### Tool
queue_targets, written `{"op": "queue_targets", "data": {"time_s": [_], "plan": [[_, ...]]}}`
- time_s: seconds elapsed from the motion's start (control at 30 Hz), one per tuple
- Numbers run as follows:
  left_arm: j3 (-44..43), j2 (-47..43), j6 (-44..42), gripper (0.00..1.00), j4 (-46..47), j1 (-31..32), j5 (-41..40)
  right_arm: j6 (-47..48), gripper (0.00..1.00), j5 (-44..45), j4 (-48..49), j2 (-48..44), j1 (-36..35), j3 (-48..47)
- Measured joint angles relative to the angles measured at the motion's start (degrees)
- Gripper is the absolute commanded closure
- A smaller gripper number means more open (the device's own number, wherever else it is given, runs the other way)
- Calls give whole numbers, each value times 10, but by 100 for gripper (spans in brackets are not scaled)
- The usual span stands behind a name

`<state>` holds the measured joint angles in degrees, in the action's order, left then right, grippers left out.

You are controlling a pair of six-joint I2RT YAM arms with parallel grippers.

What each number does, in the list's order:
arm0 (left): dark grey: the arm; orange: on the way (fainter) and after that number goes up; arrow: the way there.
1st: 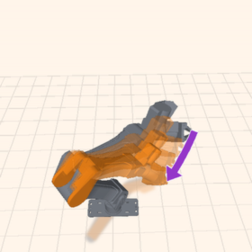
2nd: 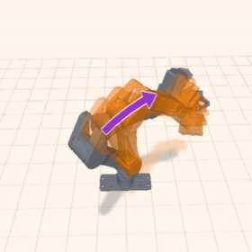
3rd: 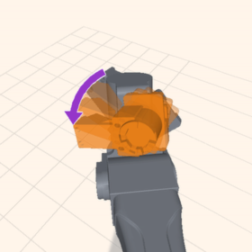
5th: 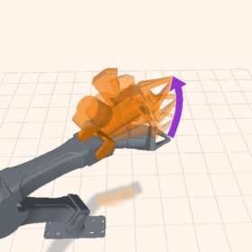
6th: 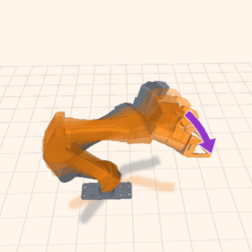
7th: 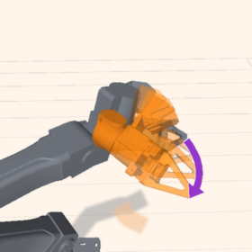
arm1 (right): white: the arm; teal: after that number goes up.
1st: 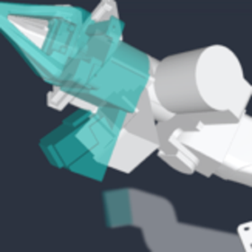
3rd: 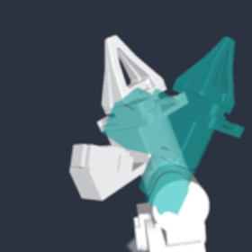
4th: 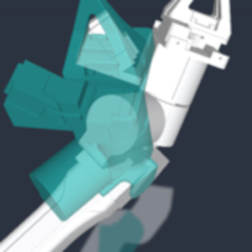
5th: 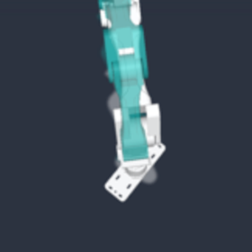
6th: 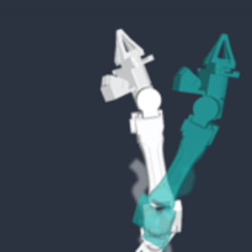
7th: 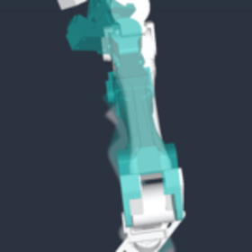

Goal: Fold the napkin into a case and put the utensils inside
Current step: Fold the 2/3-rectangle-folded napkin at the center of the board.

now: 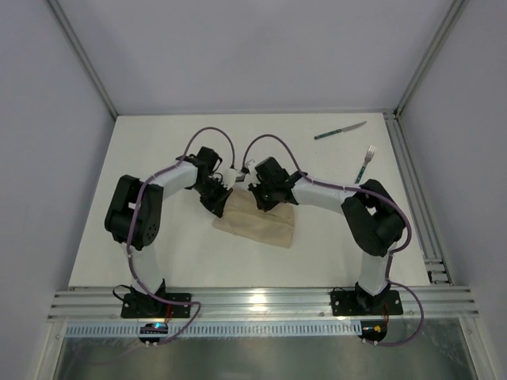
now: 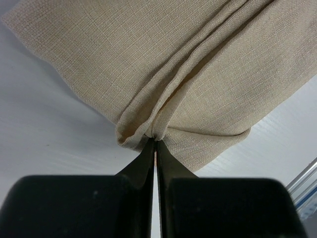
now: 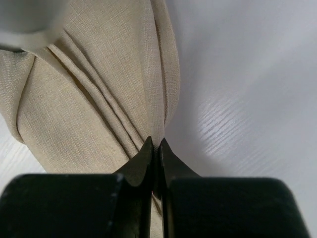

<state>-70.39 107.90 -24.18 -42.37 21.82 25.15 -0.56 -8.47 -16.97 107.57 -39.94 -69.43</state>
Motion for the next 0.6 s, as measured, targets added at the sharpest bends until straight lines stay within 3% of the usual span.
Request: {"op": "queue_targets", "data": {"time_s": [0.37, 0.6], "plan": [[-7, 9, 15, 100, 0, -3, 18, 38, 96, 217, 77, -62, -106, 81], [-7, 14, 33, 100, 3, -13, 37, 54, 96, 265, 154, -113, -157, 163]]}}
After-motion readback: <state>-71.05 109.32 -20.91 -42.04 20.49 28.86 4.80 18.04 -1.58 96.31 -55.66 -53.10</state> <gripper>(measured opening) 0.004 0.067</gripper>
